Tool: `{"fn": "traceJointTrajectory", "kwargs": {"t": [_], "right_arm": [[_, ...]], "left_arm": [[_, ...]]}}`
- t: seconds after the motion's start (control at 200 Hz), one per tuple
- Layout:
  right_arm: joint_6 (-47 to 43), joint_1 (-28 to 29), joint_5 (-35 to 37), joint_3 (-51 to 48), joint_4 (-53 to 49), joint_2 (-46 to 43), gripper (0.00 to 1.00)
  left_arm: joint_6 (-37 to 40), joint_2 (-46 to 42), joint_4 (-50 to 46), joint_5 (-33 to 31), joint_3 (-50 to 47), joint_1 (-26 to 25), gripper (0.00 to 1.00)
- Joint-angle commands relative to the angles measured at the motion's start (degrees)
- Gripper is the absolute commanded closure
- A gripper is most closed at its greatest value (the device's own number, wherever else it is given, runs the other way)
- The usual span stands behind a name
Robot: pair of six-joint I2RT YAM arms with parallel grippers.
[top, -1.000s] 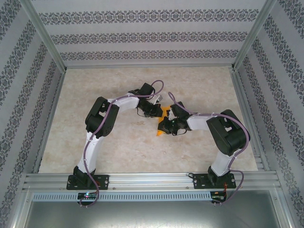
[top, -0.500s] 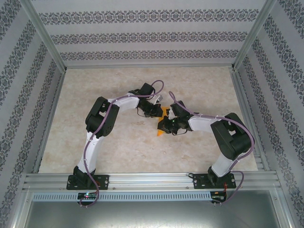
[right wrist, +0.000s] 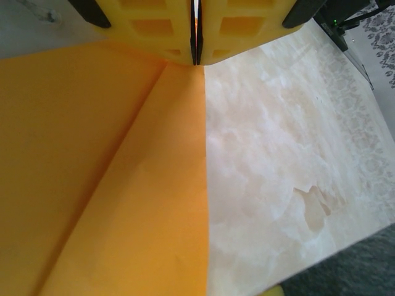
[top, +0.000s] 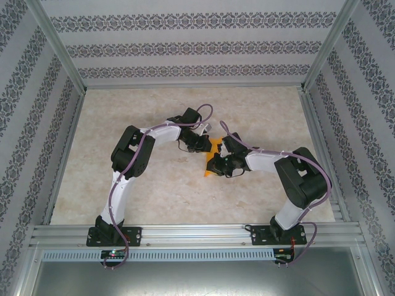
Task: Fold a paper plane with a square sheet of paper (pick it up from the middle)
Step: Fourth fold the wing at the center of the table.
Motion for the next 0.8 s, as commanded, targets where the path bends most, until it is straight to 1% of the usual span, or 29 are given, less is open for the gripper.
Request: {"fn": "traceJointTrajectory", "kwargs": {"t": [0.0,0.794], "right_arm": [[0.0,0.5,-1.5,0.1,2.2,1.2,0.88],[0.9,1.5,-2.6,1.2,4.6,5.2,0.88]], "left_arm": [[2.0,5.7,-6.2,-5.1,-2.1,-1.0,0.9],[2.0,6.0,-6.0,-4.8,-2.4,-0.9,0.9]]}}
